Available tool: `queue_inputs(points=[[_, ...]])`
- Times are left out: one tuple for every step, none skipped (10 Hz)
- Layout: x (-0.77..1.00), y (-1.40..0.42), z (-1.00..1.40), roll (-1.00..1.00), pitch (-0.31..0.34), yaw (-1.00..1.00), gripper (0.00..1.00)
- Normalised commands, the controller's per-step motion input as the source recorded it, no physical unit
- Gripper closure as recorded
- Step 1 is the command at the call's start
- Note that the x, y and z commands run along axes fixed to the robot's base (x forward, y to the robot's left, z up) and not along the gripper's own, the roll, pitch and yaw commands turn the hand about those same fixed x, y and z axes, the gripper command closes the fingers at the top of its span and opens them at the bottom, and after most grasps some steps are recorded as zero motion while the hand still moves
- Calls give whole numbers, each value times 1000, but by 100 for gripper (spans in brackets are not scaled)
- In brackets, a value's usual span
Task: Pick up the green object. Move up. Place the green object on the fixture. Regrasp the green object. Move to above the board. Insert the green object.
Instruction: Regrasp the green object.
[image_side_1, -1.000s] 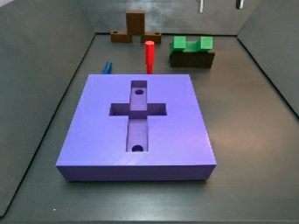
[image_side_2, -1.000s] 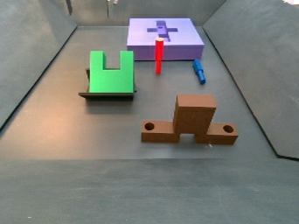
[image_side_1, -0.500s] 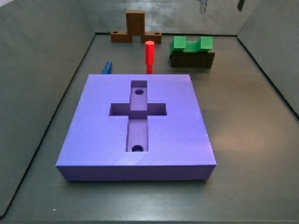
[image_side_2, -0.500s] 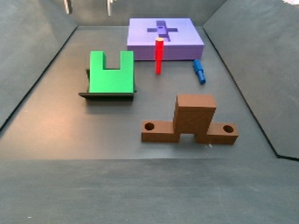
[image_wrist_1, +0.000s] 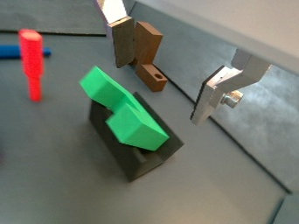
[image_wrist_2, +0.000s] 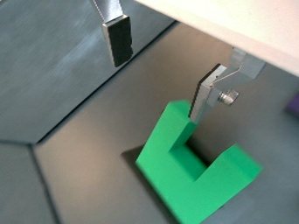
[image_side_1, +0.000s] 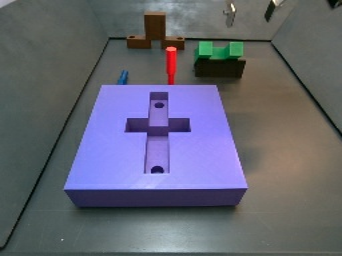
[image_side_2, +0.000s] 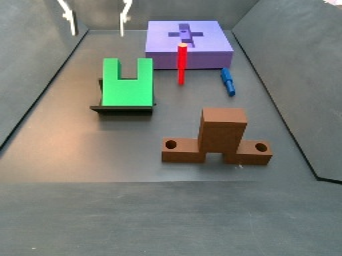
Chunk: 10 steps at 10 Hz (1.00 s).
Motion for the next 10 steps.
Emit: queue_inputs(points=[[89, 123, -389, 814, 89, 191, 0], [97, 57, -326, 900, 140, 94, 0], [94, 0, -269, 949, 200, 43, 0], [109, 0, -291, 911, 246, 0, 0], [131, 0, -294, 874, 294, 14, 0], [183, 0, -283, 846, 323, 51, 0], [186, -54, -166, 709, 360, 0, 0], [11, -143, 0, 517, 274, -46, 0], [0, -157, 0, 297, 100, -74, 0], [0, 0, -80, 0, 0, 0, 0]])
